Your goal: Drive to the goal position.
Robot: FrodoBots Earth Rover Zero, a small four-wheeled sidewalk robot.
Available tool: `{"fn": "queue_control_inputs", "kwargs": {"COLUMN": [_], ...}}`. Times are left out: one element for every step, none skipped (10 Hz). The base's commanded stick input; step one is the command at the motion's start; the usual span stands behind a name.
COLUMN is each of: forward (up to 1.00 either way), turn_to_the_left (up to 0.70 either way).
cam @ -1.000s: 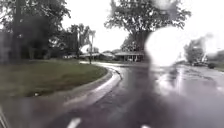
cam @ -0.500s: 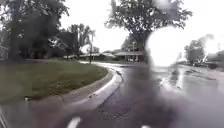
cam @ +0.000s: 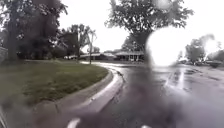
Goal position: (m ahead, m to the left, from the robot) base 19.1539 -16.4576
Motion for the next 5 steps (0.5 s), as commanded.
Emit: {"fn": "queue_control_inputs", "kwargs": {"forward": [0.5,0.5,0.5,0.5,0.5], "turn_to_the_left": [0.0,-0.43,-0.5,-0.5,-0.5]}}
